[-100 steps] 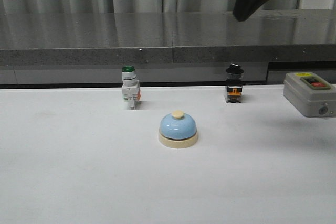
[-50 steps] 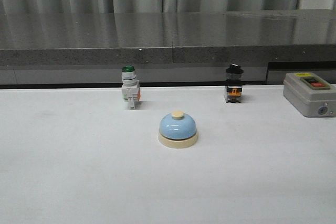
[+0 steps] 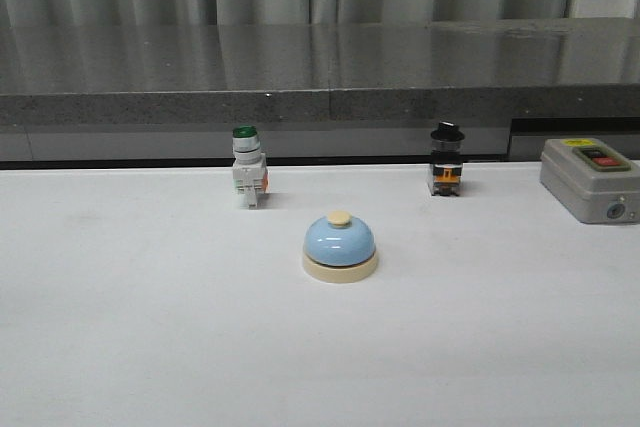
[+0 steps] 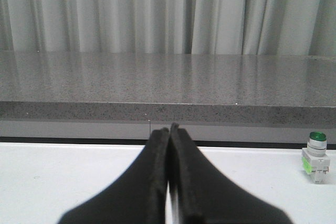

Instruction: Place and press bell with both arms

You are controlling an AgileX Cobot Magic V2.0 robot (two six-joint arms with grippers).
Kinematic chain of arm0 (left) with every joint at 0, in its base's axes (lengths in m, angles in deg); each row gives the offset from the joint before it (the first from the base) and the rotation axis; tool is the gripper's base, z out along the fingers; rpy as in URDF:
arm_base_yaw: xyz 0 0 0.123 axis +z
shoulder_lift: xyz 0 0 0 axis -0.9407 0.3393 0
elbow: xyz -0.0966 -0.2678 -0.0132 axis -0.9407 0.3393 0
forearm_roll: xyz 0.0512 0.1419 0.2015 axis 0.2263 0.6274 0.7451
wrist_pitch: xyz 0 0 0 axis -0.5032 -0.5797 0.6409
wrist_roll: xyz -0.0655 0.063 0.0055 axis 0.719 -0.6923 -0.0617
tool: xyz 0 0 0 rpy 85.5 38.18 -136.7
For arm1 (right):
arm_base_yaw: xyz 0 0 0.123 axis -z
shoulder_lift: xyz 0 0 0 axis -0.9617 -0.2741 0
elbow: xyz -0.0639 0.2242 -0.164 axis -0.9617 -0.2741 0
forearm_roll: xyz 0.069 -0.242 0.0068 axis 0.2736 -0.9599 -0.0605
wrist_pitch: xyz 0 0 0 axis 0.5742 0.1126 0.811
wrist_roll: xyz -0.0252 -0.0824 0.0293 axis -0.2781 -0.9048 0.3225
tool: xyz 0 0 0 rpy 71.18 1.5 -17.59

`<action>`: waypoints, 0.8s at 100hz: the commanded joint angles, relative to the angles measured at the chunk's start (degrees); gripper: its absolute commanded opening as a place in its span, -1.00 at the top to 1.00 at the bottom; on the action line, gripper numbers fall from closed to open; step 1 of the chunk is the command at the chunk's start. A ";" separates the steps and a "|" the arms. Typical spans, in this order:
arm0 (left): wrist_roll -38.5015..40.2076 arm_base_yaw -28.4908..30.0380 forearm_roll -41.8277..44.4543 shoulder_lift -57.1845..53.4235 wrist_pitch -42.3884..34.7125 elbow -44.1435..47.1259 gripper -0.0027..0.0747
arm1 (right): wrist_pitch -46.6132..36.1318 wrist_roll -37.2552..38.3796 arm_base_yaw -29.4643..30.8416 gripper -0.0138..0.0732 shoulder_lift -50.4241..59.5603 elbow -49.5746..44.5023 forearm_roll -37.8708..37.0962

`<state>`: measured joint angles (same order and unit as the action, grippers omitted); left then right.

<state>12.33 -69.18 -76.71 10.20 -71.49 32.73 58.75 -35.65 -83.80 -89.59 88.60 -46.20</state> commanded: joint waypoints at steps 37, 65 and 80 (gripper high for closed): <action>0.58 0.13 -0.58 -1.77 -4.32 2.44 0.98 | -3.56 -0.12 0.30 0.82 0.49 1.35 0.05; 0.58 0.13 -0.58 -1.77 -4.32 2.44 0.98 | -5.54 -0.12 -0.37 0.82 0.49 0.30 0.05; 0.58 0.13 -0.58 -1.77 -4.32 2.44 0.98 | -6.77 -0.12 -0.37 0.82 1.34 0.24 -1.81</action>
<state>12.33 -69.18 -76.71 10.20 -71.49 32.73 57.20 -35.65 -84.23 -89.59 87.55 -46.44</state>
